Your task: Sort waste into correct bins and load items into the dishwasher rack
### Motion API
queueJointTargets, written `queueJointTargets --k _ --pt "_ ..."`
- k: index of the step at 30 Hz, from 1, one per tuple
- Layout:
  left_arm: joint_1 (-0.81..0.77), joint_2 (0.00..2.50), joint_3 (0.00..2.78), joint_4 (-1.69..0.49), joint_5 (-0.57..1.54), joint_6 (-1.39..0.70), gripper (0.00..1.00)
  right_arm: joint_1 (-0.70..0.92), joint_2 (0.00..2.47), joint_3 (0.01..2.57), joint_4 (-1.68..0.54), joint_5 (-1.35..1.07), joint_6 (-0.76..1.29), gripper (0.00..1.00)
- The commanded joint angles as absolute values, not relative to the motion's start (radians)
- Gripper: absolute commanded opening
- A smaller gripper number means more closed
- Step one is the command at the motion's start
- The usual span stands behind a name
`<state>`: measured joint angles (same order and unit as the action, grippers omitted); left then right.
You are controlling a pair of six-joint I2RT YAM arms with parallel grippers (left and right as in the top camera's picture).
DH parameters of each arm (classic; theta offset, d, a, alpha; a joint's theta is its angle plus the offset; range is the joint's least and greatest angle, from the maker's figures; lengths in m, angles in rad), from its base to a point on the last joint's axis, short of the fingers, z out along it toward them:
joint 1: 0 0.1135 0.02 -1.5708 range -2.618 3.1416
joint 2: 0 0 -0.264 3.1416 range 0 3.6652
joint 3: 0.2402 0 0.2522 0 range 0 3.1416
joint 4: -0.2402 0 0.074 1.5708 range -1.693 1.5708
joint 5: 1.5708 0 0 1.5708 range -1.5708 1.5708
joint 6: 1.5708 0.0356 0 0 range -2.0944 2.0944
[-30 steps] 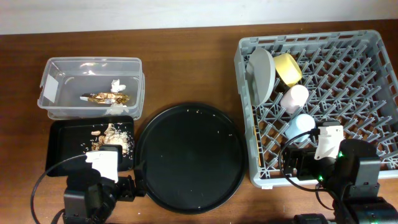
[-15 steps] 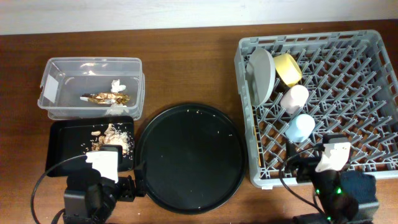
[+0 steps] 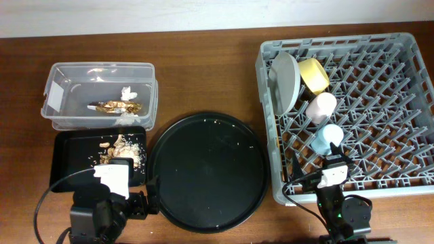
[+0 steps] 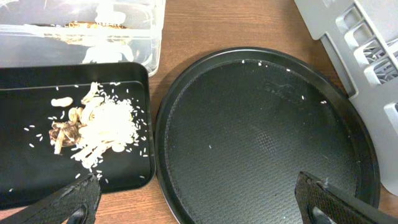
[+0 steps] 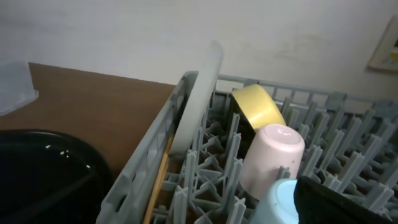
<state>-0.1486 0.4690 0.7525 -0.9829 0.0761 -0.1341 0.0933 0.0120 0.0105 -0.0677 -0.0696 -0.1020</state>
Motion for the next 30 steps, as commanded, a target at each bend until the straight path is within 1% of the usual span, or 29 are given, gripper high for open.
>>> queueJointTargets --k 1,18,19,21,24,25,27,28,30 --pt "-0.148 0.465 0.747 -0.982 0.083 -0.118 0.99 0.095 0.004 0.006 -0.072 -0.097 -0.131 0.99" --pt "-0.148 0.463 0.746 -0.982 0.083 -0.118 0.99 0.095 0.004 0.006 -0.072 -0.097 -0.131 0.99" --pt "-0.121 0.446 0.743 -0.982 0.032 -0.117 0.99 0.095 0.004 0.006 -0.072 -0.097 -0.131 0.99" --pt "-0.060 0.382 0.685 -0.969 0.031 -0.118 0.99 0.095 0.004 0.006 -0.071 -0.097 -0.131 0.99" --pt "-0.023 0.220 0.494 -0.805 0.031 -0.118 0.99 0.095 0.004 0.006 -0.072 -0.097 -0.131 0.99" --pt "-0.018 0.141 0.384 -0.674 0.034 -0.118 0.99 0.095 0.004 0.006 -0.072 -0.097 -0.131 0.99" --pt "-0.017 0.084 0.281 -0.515 0.034 -0.119 0.99 0.095 0.004 0.006 -0.072 -0.097 -0.131 0.99" --pt "-0.017 0.048 0.178 -0.315 0.033 -0.118 0.99 0.095 0.004 0.006 -0.072 -0.097 -0.131 0.99" --pt "-0.017 0.019 0.075 -0.100 0.028 -0.118 0.99 0.095 0.004 0.006 -0.072 -0.097 -0.131 0.99"
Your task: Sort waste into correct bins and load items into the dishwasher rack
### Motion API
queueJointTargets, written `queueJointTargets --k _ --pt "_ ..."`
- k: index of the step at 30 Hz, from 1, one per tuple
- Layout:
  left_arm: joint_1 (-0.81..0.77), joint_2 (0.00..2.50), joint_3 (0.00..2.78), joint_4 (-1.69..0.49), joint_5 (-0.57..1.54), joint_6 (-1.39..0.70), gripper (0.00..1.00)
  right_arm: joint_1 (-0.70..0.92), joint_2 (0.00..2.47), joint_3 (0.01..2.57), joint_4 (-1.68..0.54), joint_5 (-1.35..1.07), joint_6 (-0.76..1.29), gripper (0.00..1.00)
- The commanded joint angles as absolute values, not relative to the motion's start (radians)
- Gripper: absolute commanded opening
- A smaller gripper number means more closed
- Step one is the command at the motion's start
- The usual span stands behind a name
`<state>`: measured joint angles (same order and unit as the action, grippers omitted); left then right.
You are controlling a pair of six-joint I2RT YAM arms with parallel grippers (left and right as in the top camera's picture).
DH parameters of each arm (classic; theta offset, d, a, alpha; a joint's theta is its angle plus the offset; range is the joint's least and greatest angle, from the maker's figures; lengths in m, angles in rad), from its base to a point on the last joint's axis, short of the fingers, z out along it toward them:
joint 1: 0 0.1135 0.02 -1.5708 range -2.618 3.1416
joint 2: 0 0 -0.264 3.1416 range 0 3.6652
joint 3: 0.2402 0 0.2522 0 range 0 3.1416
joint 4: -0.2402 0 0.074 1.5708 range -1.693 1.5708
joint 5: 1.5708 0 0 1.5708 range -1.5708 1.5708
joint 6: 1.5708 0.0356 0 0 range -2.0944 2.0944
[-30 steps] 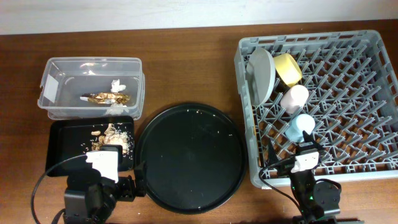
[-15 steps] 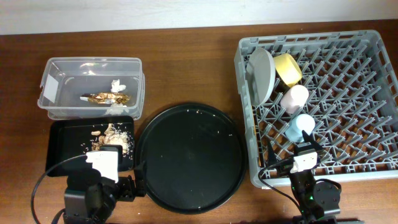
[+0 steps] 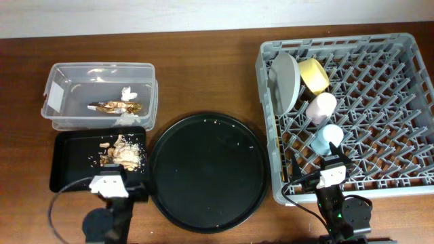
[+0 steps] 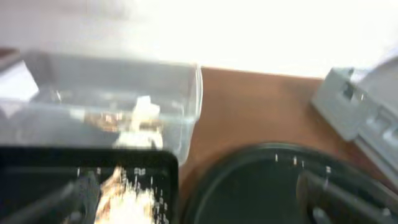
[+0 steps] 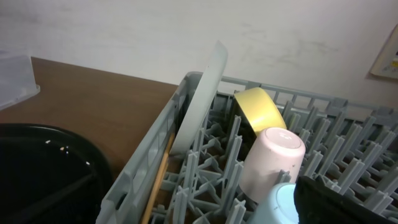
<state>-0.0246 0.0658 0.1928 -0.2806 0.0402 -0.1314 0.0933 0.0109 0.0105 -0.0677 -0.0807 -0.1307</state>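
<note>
The grey dishwasher rack [image 3: 405,184] on the right holds a grey plate [image 3: 285,81], a yellow bowl [image 3: 313,74], a pink cup [image 3: 321,106] and a blue cup [image 3: 329,139]. A clear bin [image 3: 100,95] at the back left contains wrappers [image 3: 115,106]. In front of it, a black square tray [image 3: 68,146] carries food scraps [image 3: 121,152]. My left gripper [image 3: 112,181] sits at that tray's front edge, open and empty. My right gripper [image 3: 333,169] is open at the rack's front, just in front of the blue cup [image 5: 280,205].
A large round black tray [image 3: 207,173] with a few crumbs lies between the square tray and the rack. Brown table shows at the back and far left. The left wrist view is blurred.
My left arm has drawn back toward the table's front edge, and its camera now looks level across the square tray to the clear bin. The right arm has hardly moved.
</note>
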Motion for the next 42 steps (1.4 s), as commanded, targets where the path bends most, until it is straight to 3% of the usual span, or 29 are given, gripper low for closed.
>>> queueJointTargets --k 1,5,42 --pt "-0.017 0.004 0.021 0.015 0.019 -0.118 0.99 0.095 0.004 0.006 -0.072 -0.097 -0.131 0.99" --pt "-0.017 0.005 0.009 -0.084 0.003 -0.117 0.99 0.095 0.004 0.006 -0.072 -0.097 -0.131 0.99" --pt "-0.019 0.005 0.009 -0.084 0.004 -0.118 0.99 0.095 0.004 0.006 -0.072 -0.097 -0.131 0.99"
